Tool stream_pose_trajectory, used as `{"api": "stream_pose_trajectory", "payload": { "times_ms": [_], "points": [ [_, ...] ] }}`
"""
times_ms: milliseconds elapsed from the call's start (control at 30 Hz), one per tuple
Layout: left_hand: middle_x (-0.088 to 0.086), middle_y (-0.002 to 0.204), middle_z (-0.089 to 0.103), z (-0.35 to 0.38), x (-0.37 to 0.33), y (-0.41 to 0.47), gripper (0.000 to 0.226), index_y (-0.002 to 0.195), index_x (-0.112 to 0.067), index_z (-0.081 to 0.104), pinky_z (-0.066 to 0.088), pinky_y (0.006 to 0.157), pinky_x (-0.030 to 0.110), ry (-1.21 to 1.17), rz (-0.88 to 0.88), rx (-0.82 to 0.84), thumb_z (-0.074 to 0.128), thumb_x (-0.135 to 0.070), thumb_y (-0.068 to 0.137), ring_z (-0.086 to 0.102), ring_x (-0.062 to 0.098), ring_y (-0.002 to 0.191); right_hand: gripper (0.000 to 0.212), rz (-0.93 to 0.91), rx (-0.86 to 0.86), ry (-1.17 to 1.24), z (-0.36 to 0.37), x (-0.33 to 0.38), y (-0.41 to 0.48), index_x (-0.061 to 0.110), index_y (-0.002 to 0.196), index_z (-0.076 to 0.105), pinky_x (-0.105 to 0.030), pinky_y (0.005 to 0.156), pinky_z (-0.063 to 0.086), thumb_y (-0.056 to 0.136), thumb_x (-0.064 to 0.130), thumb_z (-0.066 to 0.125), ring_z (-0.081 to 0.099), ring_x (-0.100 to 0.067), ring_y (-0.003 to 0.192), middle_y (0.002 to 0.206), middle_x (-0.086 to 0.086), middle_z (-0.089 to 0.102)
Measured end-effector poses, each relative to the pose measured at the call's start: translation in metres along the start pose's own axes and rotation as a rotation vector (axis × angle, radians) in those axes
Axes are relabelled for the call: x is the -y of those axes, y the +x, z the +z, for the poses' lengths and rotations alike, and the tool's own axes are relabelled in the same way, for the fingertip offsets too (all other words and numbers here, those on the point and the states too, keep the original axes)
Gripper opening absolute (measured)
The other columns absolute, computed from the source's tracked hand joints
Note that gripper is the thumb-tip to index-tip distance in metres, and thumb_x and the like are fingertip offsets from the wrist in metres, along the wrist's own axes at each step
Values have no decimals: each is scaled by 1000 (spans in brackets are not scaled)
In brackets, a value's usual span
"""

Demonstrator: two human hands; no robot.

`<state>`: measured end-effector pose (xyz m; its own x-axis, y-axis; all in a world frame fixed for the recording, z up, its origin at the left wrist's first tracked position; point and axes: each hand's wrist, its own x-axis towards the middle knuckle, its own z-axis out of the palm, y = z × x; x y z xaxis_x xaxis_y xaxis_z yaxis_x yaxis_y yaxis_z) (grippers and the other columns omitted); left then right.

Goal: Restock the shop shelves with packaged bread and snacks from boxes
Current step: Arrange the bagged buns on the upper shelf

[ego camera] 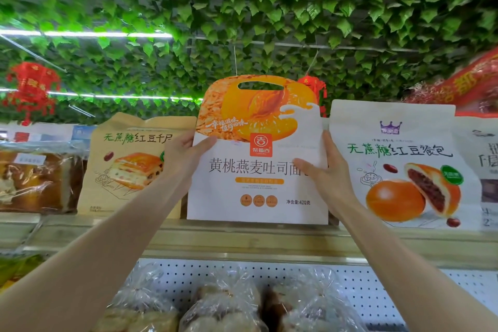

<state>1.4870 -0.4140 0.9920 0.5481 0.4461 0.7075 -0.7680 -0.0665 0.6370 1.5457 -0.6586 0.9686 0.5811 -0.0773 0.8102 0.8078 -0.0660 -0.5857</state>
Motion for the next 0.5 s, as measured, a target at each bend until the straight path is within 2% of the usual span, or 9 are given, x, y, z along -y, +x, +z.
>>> {"api": "stream_pose_trajectory", "payload": {
  "times_ms": [133,167,233,300,367,500],
  "points": [
    [0,79,75,-1,6,-2,4,84,-14,72,59,61,32,2,-32,-5,74,-10,83,72,17,69,71,16,16,-37,0,-7,0,39,137,40,-22,84,50,80,17,77,59,-5,105,115,20,60],
    [3,82,75,-2,7,-2,4,85,-13,71,59,62,33,6,-41,-6,74,-10,83,72,18,70,70,20,19,-56,1,-8,-1,35,137,43,-28,88,52,79,22,78,59,-8,109,119,16,61],
    [7,88,74,-3,9,-3,5,87,-12,71,59,64,34,13,-52,-10,74,-11,83,71,21,73,80,22,25,-71,3,-11,-3,31,143,40,-43,96,51,73,34,80,57,-16,119,132,8,59],
    [8,91,74,-4,11,-3,7,90,-12,71,60,65,35,22,-56,0,74,-13,84,72,23,75,86,30,32,-72,3,-11,-3,27,149,34,-46,102,47,76,33,79,52,-17,126,141,4,52],
    [6,92,75,-6,14,-6,10,94,-14,71,60,64,33,48,-55,24,73,-14,84,73,22,78,83,48,29,-79,4,-11,-4,23,152,26,-36,103,45,84,24,73,49,-13,125,144,7,47],
    [-6,92,73,-11,20,-16,22,106,-18,67,58,60,23,78,-22,67,71,-12,85,72,10,75,75,72,76,-121,2,-10,-8,21,154,20,-7,78,39,93,18,63,47,-3,111,137,13,45]
  ]
}}
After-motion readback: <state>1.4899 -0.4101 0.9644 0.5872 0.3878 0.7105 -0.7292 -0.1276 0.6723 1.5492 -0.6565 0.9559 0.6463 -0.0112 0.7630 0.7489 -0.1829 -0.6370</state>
